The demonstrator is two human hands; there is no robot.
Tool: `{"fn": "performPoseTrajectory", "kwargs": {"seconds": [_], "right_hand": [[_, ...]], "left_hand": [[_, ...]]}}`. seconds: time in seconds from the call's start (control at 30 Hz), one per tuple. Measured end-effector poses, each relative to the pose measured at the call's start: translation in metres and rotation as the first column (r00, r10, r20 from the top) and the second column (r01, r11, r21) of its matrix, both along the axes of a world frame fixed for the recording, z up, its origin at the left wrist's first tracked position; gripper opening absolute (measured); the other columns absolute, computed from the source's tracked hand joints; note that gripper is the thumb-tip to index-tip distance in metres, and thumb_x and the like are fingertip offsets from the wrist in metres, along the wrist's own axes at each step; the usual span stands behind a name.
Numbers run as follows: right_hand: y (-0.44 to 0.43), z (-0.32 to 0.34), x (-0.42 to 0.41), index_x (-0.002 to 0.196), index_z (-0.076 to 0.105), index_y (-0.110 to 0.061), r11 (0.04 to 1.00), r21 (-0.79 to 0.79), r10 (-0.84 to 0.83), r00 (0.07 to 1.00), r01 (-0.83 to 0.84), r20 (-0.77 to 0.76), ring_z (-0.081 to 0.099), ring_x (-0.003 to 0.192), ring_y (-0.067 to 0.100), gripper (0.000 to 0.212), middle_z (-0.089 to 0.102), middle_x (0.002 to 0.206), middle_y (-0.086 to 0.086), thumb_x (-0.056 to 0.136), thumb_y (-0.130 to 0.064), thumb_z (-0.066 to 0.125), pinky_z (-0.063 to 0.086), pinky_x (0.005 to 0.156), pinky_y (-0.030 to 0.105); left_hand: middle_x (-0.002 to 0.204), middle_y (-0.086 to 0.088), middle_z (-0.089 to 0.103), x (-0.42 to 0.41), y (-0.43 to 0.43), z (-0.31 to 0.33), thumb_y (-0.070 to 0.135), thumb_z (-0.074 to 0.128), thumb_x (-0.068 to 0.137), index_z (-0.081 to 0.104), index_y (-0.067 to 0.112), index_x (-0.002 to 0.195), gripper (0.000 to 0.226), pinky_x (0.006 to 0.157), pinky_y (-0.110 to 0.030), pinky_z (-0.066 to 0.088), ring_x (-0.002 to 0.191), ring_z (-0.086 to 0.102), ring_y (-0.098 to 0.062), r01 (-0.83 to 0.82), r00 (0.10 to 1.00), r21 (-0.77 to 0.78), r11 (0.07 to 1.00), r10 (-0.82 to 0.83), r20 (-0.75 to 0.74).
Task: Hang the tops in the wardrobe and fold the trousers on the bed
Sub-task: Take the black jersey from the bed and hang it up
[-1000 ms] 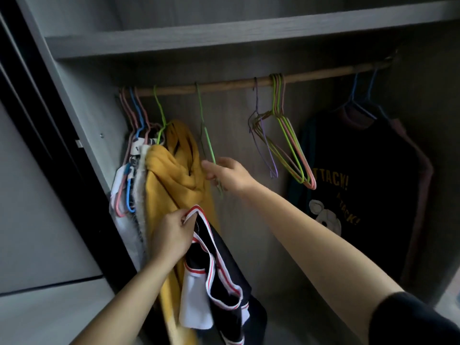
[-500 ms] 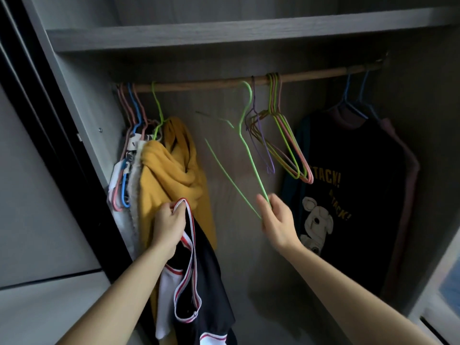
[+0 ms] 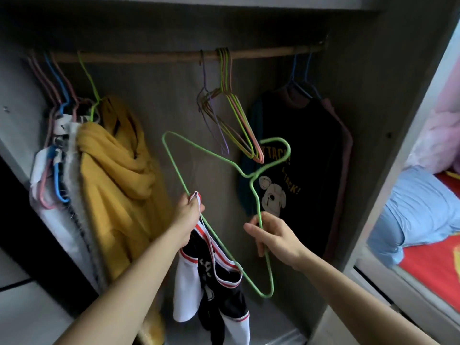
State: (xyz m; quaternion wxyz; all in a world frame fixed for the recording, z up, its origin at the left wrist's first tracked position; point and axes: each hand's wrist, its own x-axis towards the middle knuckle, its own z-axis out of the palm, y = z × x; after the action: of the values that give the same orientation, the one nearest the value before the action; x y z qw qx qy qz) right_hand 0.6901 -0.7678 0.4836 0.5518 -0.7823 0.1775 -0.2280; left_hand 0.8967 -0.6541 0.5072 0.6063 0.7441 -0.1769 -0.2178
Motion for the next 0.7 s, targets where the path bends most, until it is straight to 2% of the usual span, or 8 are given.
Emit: {"fn": "performPoseTrajectory", "kwargs": {"seconds": [0.07,0.13,0.17,0.23,0.3,0.4,0.57,0.7], "right_hand": [[-0.001,0.009,0.005,0.101,0.060,-0.029,0.998,0.055,-0.037,0.998,0.033,0.060,0.058,0.050,0.026,0.044,0.059,0.059,0.006,0.080,-0.067,0.067,0.047,0.053,0.031],[-0.004,0.012,0.009,0.106,0.063,-0.034,0.989,0.136,-0.065,0.992,0.049,0.112,0.051,0.047,0.021,0.037,0.049,0.058,0.001,0.086,-0.065,0.061,0.042,0.046,0.030],[-0.006,0.011,0.008,0.103,0.066,-0.032,0.981,0.179,-0.091,0.989,0.070,0.114,0.044,0.046,0.017,0.035,0.042,0.056,-0.002,0.089,-0.063,0.057,0.038,0.043,0.027],[-0.014,0.007,0.003,0.083,0.065,-0.020,0.968,0.218,-0.145,0.986,0.123,0.084,0.033,0.044,0.012,0.045,0.035,0.053,-0.006,0.092,-0.063,0.053,0.029,0.040,0.023],[-0.023,0.002,-0.008,0.065,0.048,-0.010,0.984,0.084,-0.163,0.985,0.159,0.047,0.030,0.047,0.013,0.062,0.032,0.051,-0.005,0.090,-0.067,0.052,0.025,0.044,0.026],[-0.034,-0.006,-0.032,0.057,0.033,-0.014,0.970,-0.182,-0.153,0.987,0.158,0.041,0.027,0.049,0.008,0.064,0.028,0.050,-0.009,0.091,-0.064,0.052,0.024,0.047,0.028],[-0.057,-0.010,-0.062,0.059,0.039,-0.004,0.967,-0.188,-0.166,0.985,0.171,0.041,0.031,0.051,0.009,0.076,0.032,0.052,-0.004,0.085,-0.075,0.051,0.027,0.049,0.036],[-0.075,-0.009,-0.082,0.056,0.030,-0.010,0.958,-0.254,-0.140,0.990,0.134,-0.003,0.028,0.049,0.010,0.077,0.028,0.051,-0.006,0.084,-0.079,0.049,0.025,0.048,0.031]], "left_hand": [[0.127,-0.011,0.060,-0.006,-0.003,-0.005,0.026,0.039,0.106,0.046,0.010,0.135,0.034,0.095,-0.032,0.043,0.111,0.059,-0.021,0.081,0.988,0.104,0.991,-0.094,0.119],[0.106,-0.007,0.063,-0.008,-0.003,-0.005,0.022,0.044,0.103,0.057,0.012,0.112,0.019,0.089,-0.034,0.046,0.102,0.061,-0.023,0.089,0.961,0.151,0.984,-0.125,0.247],[0.093,-0.004,0.062,-0.009,-0.003,-0.004,0.020,0.049,0.101,0.057,0.013,0.099,0.011,0.081,-0.032,0.045,0.091,0.061,-0.021,0.061,0.942,0.141,0.988,-0.104,0.319],[0.085,0.000,0.058,-0.008,0.000,-0.001,0.018,0.062,0.094,0.054,0.014,0.092,0.009,0.073,-0.028,0.039,0.079,0.055,-0.016,-0.065,0.895,0.115,0.991,0.007,0.447],[0.086,0.000,0.060,-0.006,0.005,0.002,0.019,0.070,0.089,0.055,0.014,0.091,0.016,0.070,-0.028,0.039,0.079,0.055,-0.018,-0.193,0.830,0.109,0.975,0.103,0.547],[0.078,-0.003,0.063,-0.005,0.009,0.005,0.020,0.073,0.085,0.058,0.013,0.083,0.017,0.065,-0.033,0.044,0.075,0.059,-0.025,-0.259,0.784,0.148,0.954,0.119,0.609],[0.081,-0.004,0.065,-0.011,0.012,0.003,0.023,0.073,0.084,0.058,0.016,0.082,0.017,0.067,-0.034,0.044,0.081,0.061,-0.032,-0.396,0.751,0.194,0.898,0.194,0.632],[0.090,-0.009,0.070,-0.010,0.014,0.008,0.029,0.073,0.084,0.064,0.015,0.087,0.017,0.066,-0.031,0.039,0.088,0.063,-0.036,-0.517,0.701,0.215,0.829,0.265,0.662]]}}
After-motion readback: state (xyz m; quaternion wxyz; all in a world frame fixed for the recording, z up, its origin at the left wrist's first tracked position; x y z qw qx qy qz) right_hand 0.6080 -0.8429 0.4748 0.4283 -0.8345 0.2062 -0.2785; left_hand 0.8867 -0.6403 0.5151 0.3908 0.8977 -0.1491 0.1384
